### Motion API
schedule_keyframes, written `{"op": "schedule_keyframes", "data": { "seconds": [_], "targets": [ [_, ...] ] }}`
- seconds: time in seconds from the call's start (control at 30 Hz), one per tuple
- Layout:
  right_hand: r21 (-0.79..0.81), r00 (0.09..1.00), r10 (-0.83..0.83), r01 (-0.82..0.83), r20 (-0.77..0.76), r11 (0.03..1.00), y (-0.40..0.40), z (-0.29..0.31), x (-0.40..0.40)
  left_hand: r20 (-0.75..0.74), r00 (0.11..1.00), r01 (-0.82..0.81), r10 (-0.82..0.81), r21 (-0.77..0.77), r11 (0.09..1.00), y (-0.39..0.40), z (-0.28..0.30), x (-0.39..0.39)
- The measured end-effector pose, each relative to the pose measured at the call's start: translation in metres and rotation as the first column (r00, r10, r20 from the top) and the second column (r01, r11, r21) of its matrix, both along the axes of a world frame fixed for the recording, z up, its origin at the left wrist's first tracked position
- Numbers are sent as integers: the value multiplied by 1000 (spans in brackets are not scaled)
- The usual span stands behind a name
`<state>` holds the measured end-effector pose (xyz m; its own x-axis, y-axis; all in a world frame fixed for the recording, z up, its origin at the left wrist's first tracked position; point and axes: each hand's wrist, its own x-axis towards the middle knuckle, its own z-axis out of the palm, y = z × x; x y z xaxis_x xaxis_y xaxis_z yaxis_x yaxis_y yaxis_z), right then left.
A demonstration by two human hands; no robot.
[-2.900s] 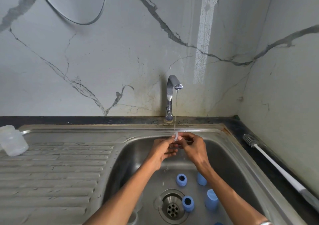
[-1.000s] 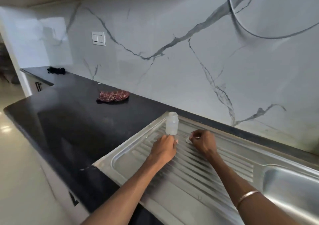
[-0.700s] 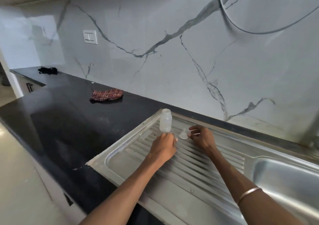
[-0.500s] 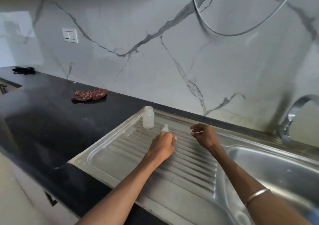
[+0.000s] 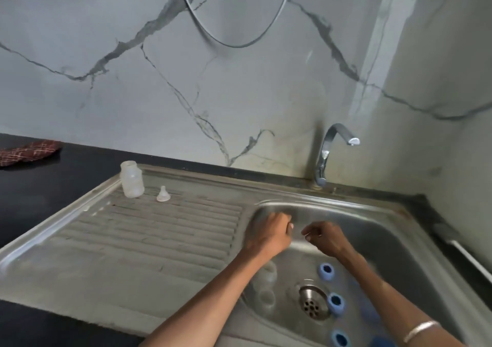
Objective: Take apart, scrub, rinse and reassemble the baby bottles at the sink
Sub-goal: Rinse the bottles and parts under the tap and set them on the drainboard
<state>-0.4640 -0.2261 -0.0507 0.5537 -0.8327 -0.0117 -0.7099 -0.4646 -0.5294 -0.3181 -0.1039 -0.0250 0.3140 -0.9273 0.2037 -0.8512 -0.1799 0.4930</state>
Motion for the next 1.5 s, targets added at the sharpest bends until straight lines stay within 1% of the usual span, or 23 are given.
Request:
{"op": "schedule_keyframes", "data": {
  "seconds": [0.07,0.17,0.23,0.37,0.5,0.63,0.7,0.8,0.9,1.0,1.1,1.17,1.23,1.4,1.5],
  "targets": [
    [46,997,-17,20,-73,999,-14,-11,-18,-16,999,31,-30,72,997,-18,-7,-23],
    [66,974,-53,69,-221,995,-29,-31,-38,-43,997,72,-66,144,987,-35,-15,-48],
    [81,957,-85,112,-279,990,-35,-43,-48,-35,996,82,-77,198,977,-44,-18,-59],
    [39,918,-34,53,-394,998,-35,-65,-48,1,996,83,-88,312,947,-53,-28,-64],
    [19,892,-19,32,-451,999,-37,-81,-43,-2,997,67,-71,345,936,-61,-38,-55],
    [-14,896,-42,40,-442,999,-35,-88,-43,-20,998,59,-56,324,944,-62,-43,-49],
    [-15,909,-54,53,-414,998,-33,-87,-44,-26,998,55,-49,312,949,-61,-45,-48],
    [5,942,-76,82,-326,997,-31,-73,-43,-45,998,63,-52,295,953,-62,-47,-46],
    [30,982,-111,117,-155,993,-33,-54,-42,-66,997,55,-39,270,961,-62,-46,-46],
    [41,988,-152,150,30,988,-30,-34,-41,-73,997,42,-26,235,971,-62,-45,-44],
    [71,960,-184,173,210,982,-24,-17,-37,-115,993,36,-15,183,982,-63,-43,-45],
    [83,933,-198,181,301,980,-21,-8,-34,-143,989,53,-34,126,991,-64,-41,-46],
    [69,915,-205,193,349,979,-18,-3,-31,-183,982,66,-56,48,997,-65,-39,-48],
    [56,864,-209,207,458,977,-19,3,-28,-392,917,1,-80,-198,980,-73,-33,-49],
    [58,830,-214,215,516,975,-24,4,-29,-454,884,-20,-112,-275,961,-79,-35,-43]
  ]
}}
